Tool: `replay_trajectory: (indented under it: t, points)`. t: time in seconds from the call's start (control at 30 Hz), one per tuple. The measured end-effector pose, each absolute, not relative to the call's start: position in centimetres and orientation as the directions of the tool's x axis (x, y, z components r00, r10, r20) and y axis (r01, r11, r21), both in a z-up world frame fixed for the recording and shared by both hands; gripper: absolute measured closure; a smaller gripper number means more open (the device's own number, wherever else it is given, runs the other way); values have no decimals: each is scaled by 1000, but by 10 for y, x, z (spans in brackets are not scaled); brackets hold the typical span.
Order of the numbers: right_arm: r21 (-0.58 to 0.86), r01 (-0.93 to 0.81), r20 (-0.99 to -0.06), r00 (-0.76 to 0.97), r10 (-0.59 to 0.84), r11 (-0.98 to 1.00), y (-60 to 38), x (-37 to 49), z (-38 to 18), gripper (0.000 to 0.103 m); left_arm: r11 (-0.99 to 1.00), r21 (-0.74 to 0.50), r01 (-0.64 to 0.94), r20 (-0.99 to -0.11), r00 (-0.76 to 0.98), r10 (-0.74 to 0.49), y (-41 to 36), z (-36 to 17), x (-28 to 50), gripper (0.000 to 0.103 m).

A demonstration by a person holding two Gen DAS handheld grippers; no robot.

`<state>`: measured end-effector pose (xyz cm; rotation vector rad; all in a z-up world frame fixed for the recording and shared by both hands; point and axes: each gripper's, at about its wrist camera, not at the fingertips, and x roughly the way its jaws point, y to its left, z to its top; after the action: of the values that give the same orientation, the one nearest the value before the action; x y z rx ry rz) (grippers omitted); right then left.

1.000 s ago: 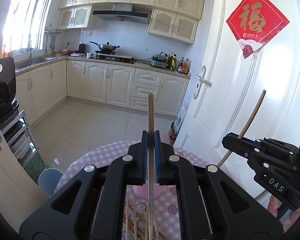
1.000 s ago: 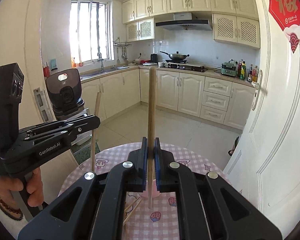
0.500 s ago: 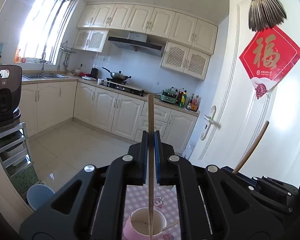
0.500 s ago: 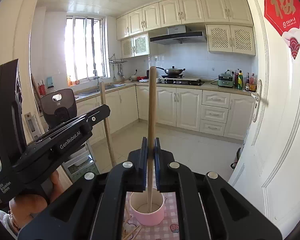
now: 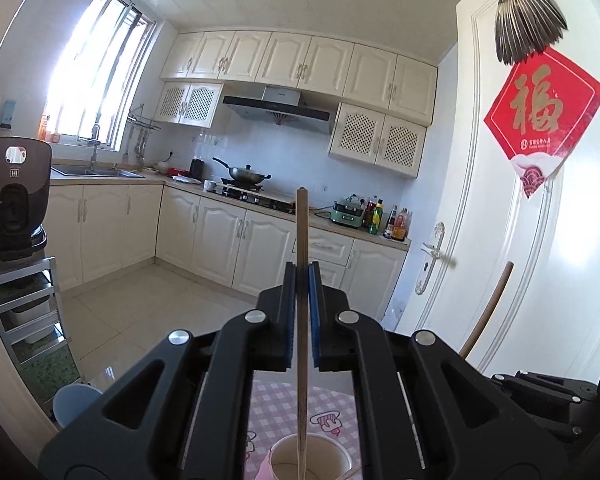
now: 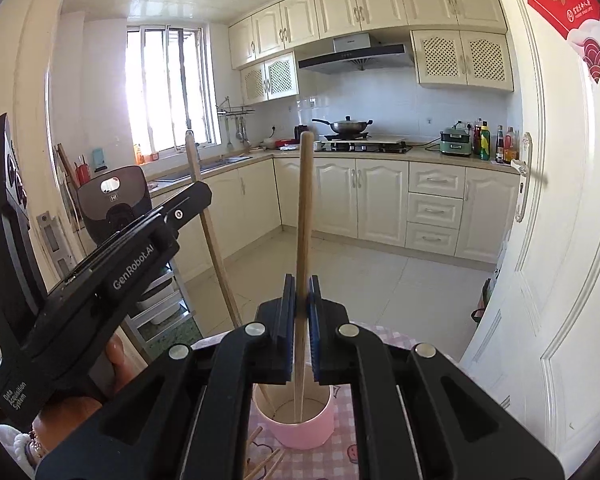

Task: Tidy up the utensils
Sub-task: 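Lower the chopsticks into the pink cup and open both tools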

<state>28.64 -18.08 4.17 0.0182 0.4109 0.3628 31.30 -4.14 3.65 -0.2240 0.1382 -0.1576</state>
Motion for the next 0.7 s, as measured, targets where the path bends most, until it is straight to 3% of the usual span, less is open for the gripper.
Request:
replay_trajectory:
  t: [0.43, 0.63, 0.67, 0.7]
  points:
    - [93, -333, -471, 816, 336, 938, -178, 288, 14, 98, 975, -156, 158, -307, 931, -199, -47, -7, 318, 96]
    - [102, -318, -500, 803, 325, 943, -180, 286, 5, 97, 973, -181, 141, -368, 908, -200, -37, -16, 313, 94]
    - [105, -316, -503, 801, 325, 943, -180, 284, 5, 97, 974, -179, 136, -374, 907, -196, -35, -16, 311, 84]
    - [107, -315, -504, 800, 325, 943, -181, 282, 5, 96, 976, -177, 129, -377, 907, -188, -33, -16, 308, 62]
